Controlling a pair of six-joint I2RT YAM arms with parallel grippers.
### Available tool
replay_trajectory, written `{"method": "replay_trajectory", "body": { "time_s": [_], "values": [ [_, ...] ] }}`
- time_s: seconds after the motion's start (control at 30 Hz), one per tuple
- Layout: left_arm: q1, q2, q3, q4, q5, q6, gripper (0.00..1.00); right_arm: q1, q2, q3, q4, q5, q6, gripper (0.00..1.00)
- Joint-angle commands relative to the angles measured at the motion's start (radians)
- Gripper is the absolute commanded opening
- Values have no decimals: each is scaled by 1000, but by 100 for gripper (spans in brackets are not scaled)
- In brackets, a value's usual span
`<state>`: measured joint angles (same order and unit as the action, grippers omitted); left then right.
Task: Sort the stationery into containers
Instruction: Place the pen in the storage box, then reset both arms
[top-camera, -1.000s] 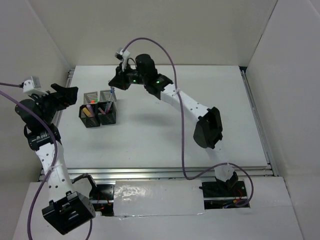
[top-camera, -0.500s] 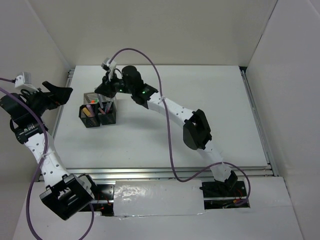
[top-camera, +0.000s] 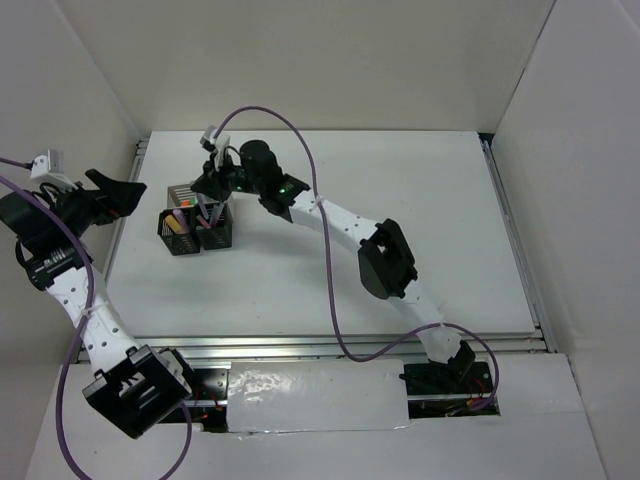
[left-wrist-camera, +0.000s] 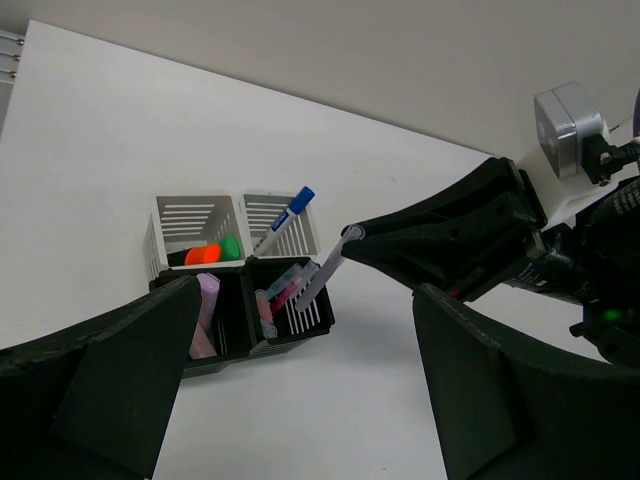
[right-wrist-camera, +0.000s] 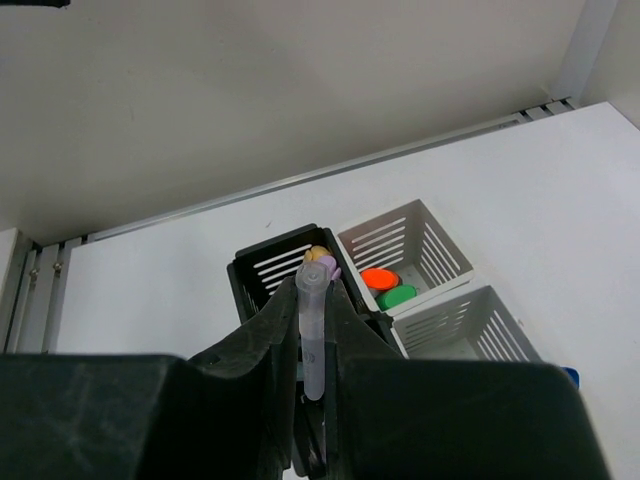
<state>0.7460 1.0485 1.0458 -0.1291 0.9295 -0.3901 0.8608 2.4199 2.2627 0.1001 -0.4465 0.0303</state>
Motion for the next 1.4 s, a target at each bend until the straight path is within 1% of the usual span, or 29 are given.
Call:
{"method": "replay_trajectory", "body": {
  "time_s": [0.0,0.13,0.2,0.3,0.33,0.4,0.43,0.5,0.53,0.63,0.73,0.77,0.8,0.87,0.9,0.93,0.97,1.0,1.03,1.07,1.1,1.13,1.17,1.2,1.23,1.27,1.3,1.33,1.37],
  "values": [
    [16,-10,28,16,42,23,99,18,27,11,78,15,-20,0],
    [18,-2,30,11,40,26,99,18,48,21,87,28,-20,0],
    [19,2,34,5,45,36,99,20,54,20,81,38,-58,0],
    [23,28,45,-26,55,60,99,26,51,5,85,54,-78,5],
    [21,33,49,-35,55,68,99,29,51,-5,82,55,-81,11],
    [21,44,59,-56,48,86,99,30,54,-5,69,48,-84,18],
    [24,48,62,-60,48,94,99,33,57,-8,64,43,-84,33],
    [24,53,65,-56,45,99,99,34,51,-11,53,37,-78,51],
    [21,54,68,-55,40,103,99,37,44,-15,49,45,-70,57],
    [10,70,97,-76,14,137,99,37,9,-18,24,60,-49,61],
    [-17,114,161,-165,-23,193,99,30,-48,-20,4,65,-32,65],
    [-28,140,181,-222,-38,213,99,24,-68,-20,-19,66,-32,68],
    [-58,152,224,-251,-81,259,99,15,-114,-22,-29,71,0,69],
    [-115,185,258,-320,-130,301,99,-3,-169,-29,-77,86,35,72],
    [-143,194,285,-336,-165,345,99,-34,-227,-28,-132,86,60,73],
    [-198,200,293,-349,-179,422,99,-75,-287,-25,-164,89,72,74],
    [-238,200,293,-349,-191,422,99,-75,-288,-22,-204,88,80,75],
    [-285,202,298,-357,-261,471,99,-116,-348,-20,-296,89,80,76],
    [-334,212,301,-368,-305,493,99,-140,-378,-22,-347,103,66,77],
    [-431,220,315,-388,-345,508,99,-164,-442,-35,-400,109,54,78],
    [-479,238,328,-397,-430,502,99,-227,-481,-54,-493,112,39,78],
    [-520,281,342,-412,-463,499,99,-264,-519,-137,-522,121,16,79],
    [-595,310,380,-456,-483,505,99,-304,-612,-200,-540,130,5,79],
    [-624,368,405,-480,-503,502,99,-386,-660,-262,-565,134,-6,80],
    [-663,393,422,-494,-505,496,99,-429,-752,-384,-574,134,-19,80],
    [-678,410,434,-495,-505,469,99,-472,-795,-443,-583,134,-61,81],
    [-686,432,430,-480,-491,462,99,-549,-838,-495,-594,143,-78,81],
    [-701,433,425,-459,-492,453,99,-590,-878,-611,-586,155,-90,82],
    [-711,433,398,-431,-501,426,99,-632,-960,-667,-580,169,-111,82]
  ]
}}
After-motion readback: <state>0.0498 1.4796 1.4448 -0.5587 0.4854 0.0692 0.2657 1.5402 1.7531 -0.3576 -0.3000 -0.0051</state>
